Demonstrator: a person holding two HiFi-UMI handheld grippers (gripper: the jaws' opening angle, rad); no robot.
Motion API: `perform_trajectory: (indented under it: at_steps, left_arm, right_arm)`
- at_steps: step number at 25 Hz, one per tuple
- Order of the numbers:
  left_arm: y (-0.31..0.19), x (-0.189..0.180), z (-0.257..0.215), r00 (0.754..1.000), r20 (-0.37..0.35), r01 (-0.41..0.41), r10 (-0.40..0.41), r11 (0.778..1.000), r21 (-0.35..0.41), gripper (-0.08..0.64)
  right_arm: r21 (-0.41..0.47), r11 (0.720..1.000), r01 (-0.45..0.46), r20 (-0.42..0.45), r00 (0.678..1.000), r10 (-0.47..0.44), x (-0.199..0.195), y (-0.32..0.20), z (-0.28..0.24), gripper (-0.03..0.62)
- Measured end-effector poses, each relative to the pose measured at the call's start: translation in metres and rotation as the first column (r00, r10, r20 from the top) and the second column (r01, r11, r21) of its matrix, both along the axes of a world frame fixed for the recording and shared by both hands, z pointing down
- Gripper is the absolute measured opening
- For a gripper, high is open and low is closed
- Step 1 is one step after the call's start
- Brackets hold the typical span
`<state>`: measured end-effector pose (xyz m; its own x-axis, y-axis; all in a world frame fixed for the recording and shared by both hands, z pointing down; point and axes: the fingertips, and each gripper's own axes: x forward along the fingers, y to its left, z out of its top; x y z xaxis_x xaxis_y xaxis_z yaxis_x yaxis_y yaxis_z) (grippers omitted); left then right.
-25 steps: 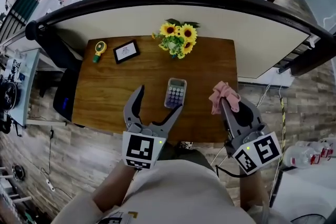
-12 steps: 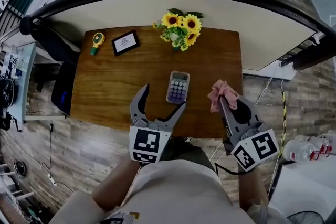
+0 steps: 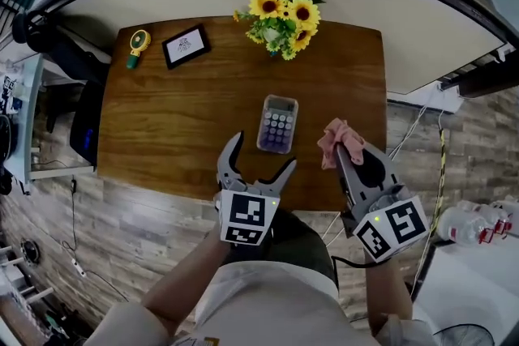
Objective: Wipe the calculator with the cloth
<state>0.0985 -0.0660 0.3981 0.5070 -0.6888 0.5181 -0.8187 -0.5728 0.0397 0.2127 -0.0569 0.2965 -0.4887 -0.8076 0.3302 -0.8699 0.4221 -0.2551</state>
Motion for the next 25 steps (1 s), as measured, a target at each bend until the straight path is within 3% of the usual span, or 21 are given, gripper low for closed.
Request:
perform_trajectory:
  at_steps: [12, 16, 25]
  left_arm:
    - [-0.011, 0.013, 0.123, 0.999, 0.029, 0.034, -0.03, 0.991, -0.126, 0.457]
    - [-0.015, 0.011, 0.158, 0.997, 0.026, 0.082, -0.079, 0.979, -0.188, 0.465]
    - [-0.017, 0.017, 0.179, 0.994, 0.099, 0.064, -0.045, 0.976, -0.207, 0.468]
  right_arm:
    - [-0.053, 0.999, -0.001, -0.011, 1.0, 0.0, -0.007, -0.018, 0.087, 0.052]
    - [-0.068, 0.998, -0.003, -0.01, 1.0, 0.002, -0.01, -0.022, 0.109, 0.054]
    - [-0.12, 0.993, -0.007, -0.017, 1.0, 0.005, -0.01, -0.033, 0.147, 0.052]
